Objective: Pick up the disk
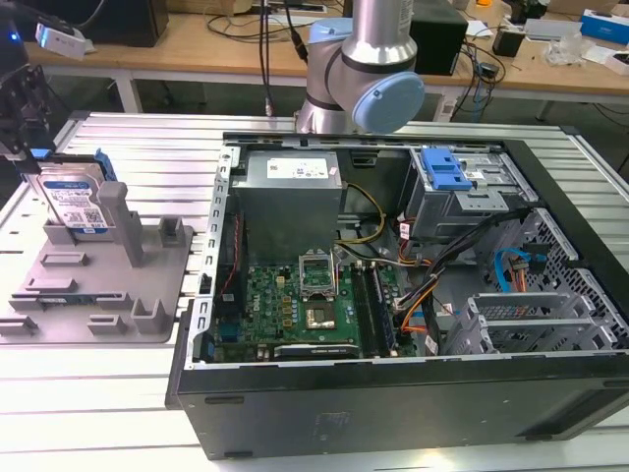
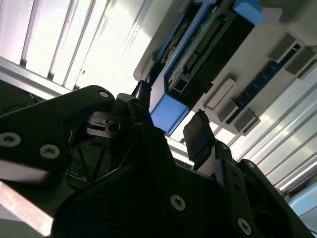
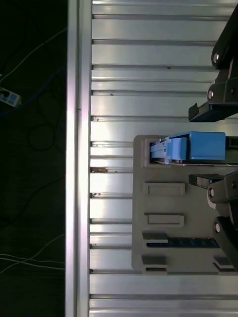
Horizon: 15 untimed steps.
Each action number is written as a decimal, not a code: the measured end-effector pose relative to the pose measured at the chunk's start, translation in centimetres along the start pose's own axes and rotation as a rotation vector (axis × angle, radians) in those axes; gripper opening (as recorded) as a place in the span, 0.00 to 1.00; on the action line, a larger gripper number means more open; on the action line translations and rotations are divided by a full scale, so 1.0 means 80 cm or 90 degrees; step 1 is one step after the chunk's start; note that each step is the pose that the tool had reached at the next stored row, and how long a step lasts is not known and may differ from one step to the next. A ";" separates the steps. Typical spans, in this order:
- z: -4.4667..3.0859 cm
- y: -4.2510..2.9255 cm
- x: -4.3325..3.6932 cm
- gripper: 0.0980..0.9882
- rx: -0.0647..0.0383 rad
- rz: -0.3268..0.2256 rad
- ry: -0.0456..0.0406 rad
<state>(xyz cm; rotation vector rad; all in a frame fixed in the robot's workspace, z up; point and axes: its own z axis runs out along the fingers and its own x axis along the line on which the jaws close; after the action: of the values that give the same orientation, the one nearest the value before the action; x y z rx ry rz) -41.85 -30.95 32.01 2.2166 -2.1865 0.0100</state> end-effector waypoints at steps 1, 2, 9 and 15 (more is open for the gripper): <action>0.0012 0.0000 0.000 0.50 0.000 0.000 0.0000; 0.0015 0.0000 0.000 0.50 0.000 0.000 0.0000; 0.0043 0.0000 0.000 0.50 0.000 0.000 -0.0010; 0.0093 -0.0001 0.000 0.50 0.000 0.000 -0.0009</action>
<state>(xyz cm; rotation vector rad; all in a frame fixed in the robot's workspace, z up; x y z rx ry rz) -41.85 -30.98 31.27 2.2172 -2.1872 0.0084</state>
